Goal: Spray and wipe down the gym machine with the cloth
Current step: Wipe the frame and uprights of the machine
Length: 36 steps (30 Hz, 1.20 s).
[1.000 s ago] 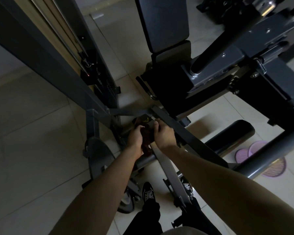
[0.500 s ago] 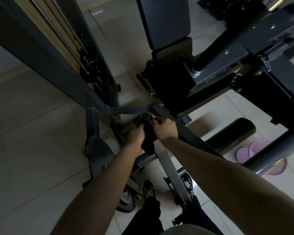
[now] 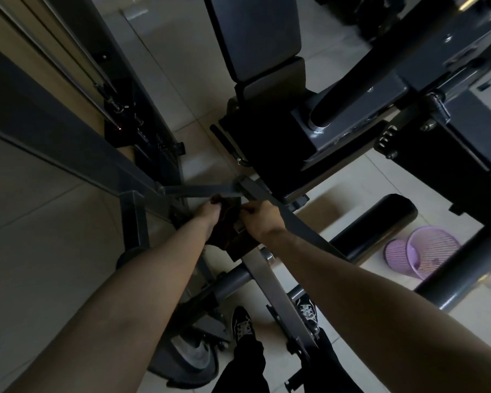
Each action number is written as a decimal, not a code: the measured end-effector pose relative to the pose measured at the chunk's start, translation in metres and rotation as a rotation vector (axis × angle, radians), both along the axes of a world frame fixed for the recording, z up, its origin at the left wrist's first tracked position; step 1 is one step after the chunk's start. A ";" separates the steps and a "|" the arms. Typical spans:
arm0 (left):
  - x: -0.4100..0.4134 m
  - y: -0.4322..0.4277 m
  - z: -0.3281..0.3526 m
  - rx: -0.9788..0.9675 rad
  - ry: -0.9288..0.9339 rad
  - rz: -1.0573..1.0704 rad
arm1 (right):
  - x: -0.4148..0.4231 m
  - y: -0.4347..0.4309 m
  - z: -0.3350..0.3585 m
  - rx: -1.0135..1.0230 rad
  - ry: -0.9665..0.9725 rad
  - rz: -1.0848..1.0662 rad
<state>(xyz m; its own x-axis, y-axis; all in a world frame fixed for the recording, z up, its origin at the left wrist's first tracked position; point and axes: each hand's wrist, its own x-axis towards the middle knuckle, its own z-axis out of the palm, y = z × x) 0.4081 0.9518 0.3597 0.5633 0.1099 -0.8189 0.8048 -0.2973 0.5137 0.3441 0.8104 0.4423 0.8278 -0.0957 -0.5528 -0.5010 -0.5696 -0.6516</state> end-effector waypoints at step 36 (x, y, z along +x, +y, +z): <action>-0.133 -0.028 0.156 -0.245 -0.443 0.296 | -0.092 0.021 0.026 0.331 -0.495 -0.157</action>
<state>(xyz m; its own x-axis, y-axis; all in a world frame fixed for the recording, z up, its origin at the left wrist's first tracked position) 0.2753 0.9239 0.5153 0.8316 0.1521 -0.5341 0.5287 0.0775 0.8453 0.2519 0.8317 0.4684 0.9838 -0.1265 -0.1274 -0.1551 -0.2414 -0.9579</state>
